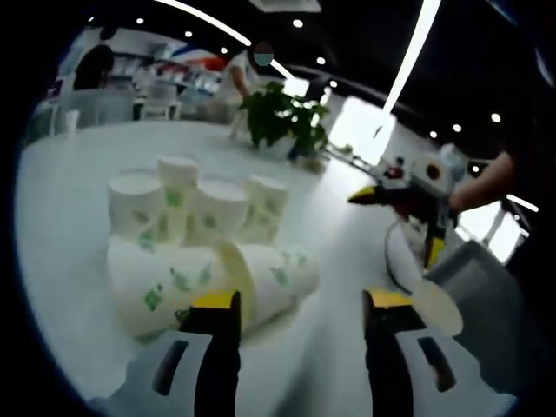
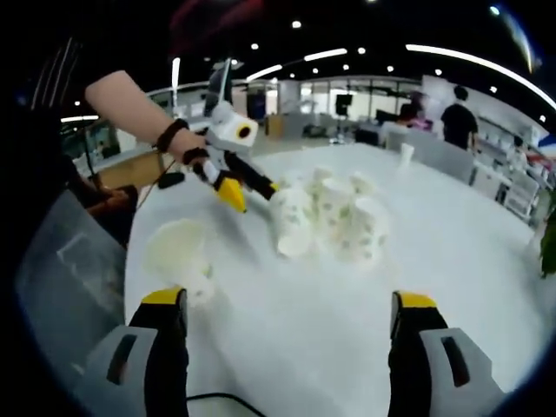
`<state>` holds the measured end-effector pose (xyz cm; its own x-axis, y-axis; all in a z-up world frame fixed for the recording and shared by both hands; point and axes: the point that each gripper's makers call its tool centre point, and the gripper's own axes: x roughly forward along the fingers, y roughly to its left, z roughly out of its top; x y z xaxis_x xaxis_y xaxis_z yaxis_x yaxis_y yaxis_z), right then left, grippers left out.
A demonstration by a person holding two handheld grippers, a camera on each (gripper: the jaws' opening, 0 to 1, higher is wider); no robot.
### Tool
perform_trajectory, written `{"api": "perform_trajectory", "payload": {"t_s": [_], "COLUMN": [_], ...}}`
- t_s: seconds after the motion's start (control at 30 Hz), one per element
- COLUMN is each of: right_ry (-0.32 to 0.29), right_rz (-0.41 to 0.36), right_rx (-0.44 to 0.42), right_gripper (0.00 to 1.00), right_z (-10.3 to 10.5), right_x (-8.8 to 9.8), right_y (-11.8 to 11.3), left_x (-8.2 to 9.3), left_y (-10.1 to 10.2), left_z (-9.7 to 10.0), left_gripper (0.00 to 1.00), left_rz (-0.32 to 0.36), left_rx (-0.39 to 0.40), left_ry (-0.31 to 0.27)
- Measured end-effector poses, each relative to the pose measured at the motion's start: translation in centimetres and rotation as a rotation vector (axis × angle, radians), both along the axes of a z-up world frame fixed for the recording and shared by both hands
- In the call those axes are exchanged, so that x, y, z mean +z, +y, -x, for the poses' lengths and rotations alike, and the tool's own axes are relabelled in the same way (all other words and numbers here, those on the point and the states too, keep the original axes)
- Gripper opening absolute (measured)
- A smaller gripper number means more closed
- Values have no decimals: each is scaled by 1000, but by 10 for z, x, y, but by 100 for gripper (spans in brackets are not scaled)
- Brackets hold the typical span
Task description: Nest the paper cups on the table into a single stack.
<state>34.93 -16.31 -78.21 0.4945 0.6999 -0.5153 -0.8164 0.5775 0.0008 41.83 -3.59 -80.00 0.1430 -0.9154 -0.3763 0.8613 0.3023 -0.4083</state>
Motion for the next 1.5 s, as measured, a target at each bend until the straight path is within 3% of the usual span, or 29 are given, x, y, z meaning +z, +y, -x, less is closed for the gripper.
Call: {"api": "perform_trajectory", "payload": {"t_s": [0.23, 0.33, 0.73, 0.97, 1.23, 1.5], "right_ry": [15, 7, 25, 32, 37, 38], "right_rz": [-21, -7, -9, -9, -10, -9], "right_rx": [4, 14, 7, 5, -1, -3], "right_gripper": [95, 95, 94, 94, 94, 94], "right_z": [5, 6, 8, 10, 12, 12], "right_x": [-1, -2, -8, -10, -12, -12], "right_y": [4, 4, 3, 3, 3, 3], "left_x": [-1, -1, -3, -5, -3, -3], "left_y": [-2, -3, -3, -3, -6, -8], "left_z": [0, 1, 1, 1, 9, 12], "left_gripper": [48, 39, 23, 9, 0, 0], "left_rz": [6, 18, 33, 32, 31, 30], "left_rx": [-4, -6, -9, 4, -23, -28], "left_ry": [-3, 27, 37, 42, 47, 49]}}
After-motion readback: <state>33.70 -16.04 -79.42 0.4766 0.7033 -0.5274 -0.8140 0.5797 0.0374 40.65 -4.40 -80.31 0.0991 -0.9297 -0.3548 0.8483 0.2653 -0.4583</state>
